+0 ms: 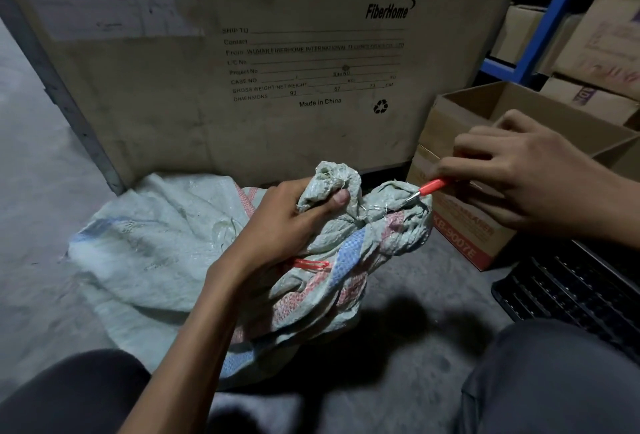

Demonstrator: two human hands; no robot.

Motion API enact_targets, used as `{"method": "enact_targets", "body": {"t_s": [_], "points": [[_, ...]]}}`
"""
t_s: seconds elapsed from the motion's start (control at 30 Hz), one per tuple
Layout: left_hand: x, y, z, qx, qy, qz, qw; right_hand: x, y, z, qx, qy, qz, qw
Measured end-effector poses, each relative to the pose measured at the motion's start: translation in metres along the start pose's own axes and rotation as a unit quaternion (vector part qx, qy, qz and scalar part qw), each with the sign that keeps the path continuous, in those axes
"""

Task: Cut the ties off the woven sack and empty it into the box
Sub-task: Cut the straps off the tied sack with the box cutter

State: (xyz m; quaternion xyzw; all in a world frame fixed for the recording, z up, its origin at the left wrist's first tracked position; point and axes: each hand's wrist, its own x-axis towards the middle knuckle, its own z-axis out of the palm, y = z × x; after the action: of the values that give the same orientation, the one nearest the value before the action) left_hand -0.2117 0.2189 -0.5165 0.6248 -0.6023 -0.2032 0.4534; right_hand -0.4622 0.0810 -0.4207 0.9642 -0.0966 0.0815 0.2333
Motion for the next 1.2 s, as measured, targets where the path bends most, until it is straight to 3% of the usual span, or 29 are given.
{"method": "enact_targets", "body": {"t_s": [0.13, 0.3, 0.57, 0.73, 0.9, 1.2], "points": [[-0.001, 0.003, 0.001, -0.007, 0.002, 0.003, 1.0, 0.013, -0.016, -0.001, 0.003, -0.012, -0.017, 1.0], [-0.002, 0.005, -0.009, -0.019, 0.007, 0.017, 1.0, 0.022, -0.03, -0.002, -0.019, -0.04, 0.021, 0.999], [-0.006, 0.005, -0.014, -0.014, -0.05, 0.069, 0.996, 0.029, -0.031, -0.011, -0.039, -0.028, 0.0, 0.999], [-0.007, 0.004, -0.016, -0.012, -0.003, 0.06, 0.998, 0.033, -0.021, -0.018, -0.038, -0.013, -0.034, 0.999], [-0.009, 0.008, -0.023, -0.029, 0.045, 0.052, 0.997, 0.024, -0.022, -0.028, -0.025, 0.029, 0.004, 0.999], [-0.01, 0.017, -0.029, -0.014, 0.066, 0.074, 0.995, 0.026, -0.017, -0.029, -0.093, -0.033, -0.004, 0.995]]}}
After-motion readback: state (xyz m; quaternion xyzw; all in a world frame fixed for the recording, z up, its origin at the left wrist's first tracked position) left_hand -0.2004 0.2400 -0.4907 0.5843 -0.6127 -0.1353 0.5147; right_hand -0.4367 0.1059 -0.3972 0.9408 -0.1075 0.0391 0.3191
